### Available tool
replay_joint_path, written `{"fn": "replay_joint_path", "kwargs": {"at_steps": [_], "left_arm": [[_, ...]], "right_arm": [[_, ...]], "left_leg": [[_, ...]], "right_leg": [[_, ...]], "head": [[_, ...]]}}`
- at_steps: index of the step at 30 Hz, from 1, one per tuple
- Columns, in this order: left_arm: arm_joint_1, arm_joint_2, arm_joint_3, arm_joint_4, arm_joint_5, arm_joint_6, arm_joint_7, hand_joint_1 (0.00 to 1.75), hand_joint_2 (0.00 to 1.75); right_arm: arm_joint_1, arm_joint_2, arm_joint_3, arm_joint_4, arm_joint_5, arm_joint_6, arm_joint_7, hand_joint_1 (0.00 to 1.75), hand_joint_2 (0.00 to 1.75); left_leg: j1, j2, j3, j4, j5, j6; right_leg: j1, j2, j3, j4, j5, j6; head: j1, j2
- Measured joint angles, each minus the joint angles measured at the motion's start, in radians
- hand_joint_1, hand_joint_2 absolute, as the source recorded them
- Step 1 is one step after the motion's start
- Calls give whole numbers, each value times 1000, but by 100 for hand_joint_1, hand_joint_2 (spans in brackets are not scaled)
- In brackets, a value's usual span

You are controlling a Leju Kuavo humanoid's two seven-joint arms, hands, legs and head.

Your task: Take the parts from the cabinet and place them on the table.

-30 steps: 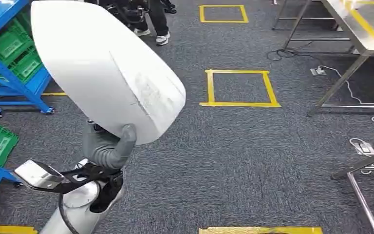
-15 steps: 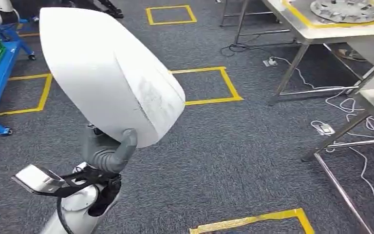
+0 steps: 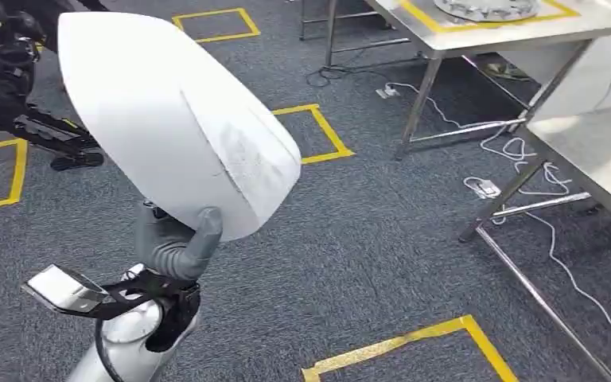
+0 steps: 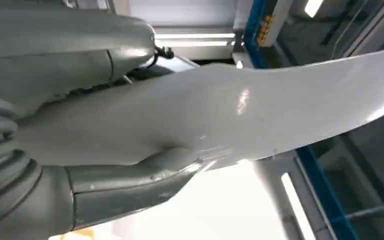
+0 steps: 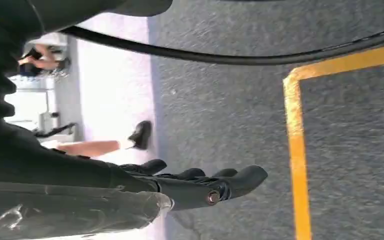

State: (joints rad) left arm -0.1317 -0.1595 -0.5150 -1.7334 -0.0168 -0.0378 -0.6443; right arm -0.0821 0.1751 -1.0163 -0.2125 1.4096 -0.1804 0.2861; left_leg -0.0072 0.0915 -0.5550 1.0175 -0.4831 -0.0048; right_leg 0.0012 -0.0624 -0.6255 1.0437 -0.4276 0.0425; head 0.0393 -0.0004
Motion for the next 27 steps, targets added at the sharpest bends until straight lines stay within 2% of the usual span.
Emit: {"fn": "replay_joint_path", "kwargs": {"at_steps": [2,3,4,5,6,7,8,9,10,11,12,13,14,15,17,18,19,20,21,23,24,25,26,27], "left_arm": [[1,0,-1,-1,0,0,0,175,175],[1,0,-1,-2,0,0,0,175,175],[1,0,-1,-6,0,0,0,175,175],[1,1,-1,-10,0,0,0,175,175],[3,2,-1,-11,0,0,0,175,175],[8,4,-1,-10,0,0,0,175,175],[10,5,-1,-11,0,0,0,175,175],[11,6,-1,-11,0,0,0,175,175],[11,8,-1,-11,0,0,0,175,175],[11,8,-1,-11,0,0,0,175,175],[10,8,-1,-11,0,0,0,175,175],[10,9,-1,-11,0,0,0,175,175],[9,9,-1,-12,0,0,0,175,175],[11,9,-1,-13,0,0,0,175,175],[10,9,-1,-13,0,0,0,175,175],[7,9,-1,-13,0,0,0,175,175],[6,8,-2,-13,0,0,0,175,175],[6,6,-2,-13,0,0,0,175,175],[7,6,-2,-13,0,-1,0,175,175],[10,9,-1,-13,1,-1,0,175,175],[11,9,-1,-13,1,-1,0,175,175],[11,9,-1,-13,1,-1,0,175,175],[11,9,-1,-13,1,-1,0,175,175],[10,9,-1,-13,1,-1,0,175,175]], "right_arm": [[2,0,1,0,2,-1,2,0,175],[1,0,1,0,2,-1,3,0,175],[3,0,1,0,5,-3,2,0,175],[2,0,1,-1,8,-4,3,0,175],[0,0,1,-1,10,-4,0,0,175],[-1,0,2,-1,11,-3,-1,0,175],[-1,0,2,-1,11,-3,-3,0,175],[0,0,2,-1,11,-2,-2,0,175],[3,0,2,-1,11,0,-1,0,175],[4,0,2,-1,12,0,0,0,175],[3,0,2,-1,12,1,0,0,175],[3,0,2,-1,12,1,0,0,175],[0,0,3,-1,12,2,0,0,175],[0,0,3,-1,12,2,0,0,175],[7,0,3,-1,12,2,1,0,175],[12,0,3,-1,12,2,2,0,175],[15,0,3,-1,12,2,2,0,175],[15,0,3,-1,12,2,3,0,175],[13,0,3,-1,12,2,3,0,175],[7,0,5,-1,13,2,3,0,175],[7,0,5,-1,13,3,3,0,175],[8,0,5,-1,13,3,3,0,175],[10,0,5,-1,13,3,3,0,175],[11,0,5,-1,13,3,3,0,175]], "left_leg": [[2,23,5,-7,0,-8],[4,25,5,-5,-8,-16],[8,-22,2,12,-23,-22],[9,-56,-23,65,-58,-23],[9,-73,-59,138,-95,-25],[9,-81,-105,226,-129,-26],[9,-84,-139,284,-142,-26],[9,-84,-150,294,-129,-25],[9,-84,-142,267,-97,-25],[11,-88,-117,210,-52,-25],[16,-102,-79,131,-6,-26],[25,-144,-44,62,23,-31],[33,-184,-23,9,20,-31],[31,-177,-29,15,13,-23],[23,-161,-29,13,12,-8],[27,-148,-28,10,17,0],[30,-135,-27,8,19,7],[26,-126,-26,8,19,10],[22,-112,-26,8,18,16],[14,-82,-26,8,16,21],[12,-68,-26,8,15,22],[10,-56,-25,8,13,23],[9,-46,-22,8,11,23],[9,-34,-18,8,8,20]], "right_leg": [[4,22,-7,0,1,-9],[-2,36,-2,-8,5,-17],[-4,46,0,-10,6,-20],[-7,55,-1,-10,8,-25],[-7,67,-1,-10,8,-27],[-8,84,-2,-10,8,-28],[-8,98,-3,-10,8,-28],[-9,112,-2,-10,9,-28],[-11,126,-1,-9,9,-27],[-13,140,-1,-9,10,-24],[-16,156,-1,-9,12,-20],[-17,169,-2,-9,13,-13],[-10,183,-12,5,11,-4],[-15,194,-18,-2,15,1],[-21,210,-21,-14,21,16],[-22,221,-28,-15,24,22],[-20,193,-29,-5,18,23],[-12,129,-48,35,-12,24],[-13,98,-83,107,-54,25],[-13,76,-150,252,-118,24],[-13,73,-161,279,-121,23],[-12,72,-148,261,-103,21],[-11,69,-114,203,-70,17],[-9,56,-62,116,-31,13]], "head": [[1,0],[1,0],[-2,0],[-3,0],[-7,0],[-8,0],[-8,0],[-7,0],[-8,0],[-8,0],[-8,0],[-9,0],[-14,0],[-10,0],[-17,0],[-16,0],[-16,0],[-8,0],[-5,0],[-5,0],[-6,0],[-5,0],[-6,0],[-6,0]]}}
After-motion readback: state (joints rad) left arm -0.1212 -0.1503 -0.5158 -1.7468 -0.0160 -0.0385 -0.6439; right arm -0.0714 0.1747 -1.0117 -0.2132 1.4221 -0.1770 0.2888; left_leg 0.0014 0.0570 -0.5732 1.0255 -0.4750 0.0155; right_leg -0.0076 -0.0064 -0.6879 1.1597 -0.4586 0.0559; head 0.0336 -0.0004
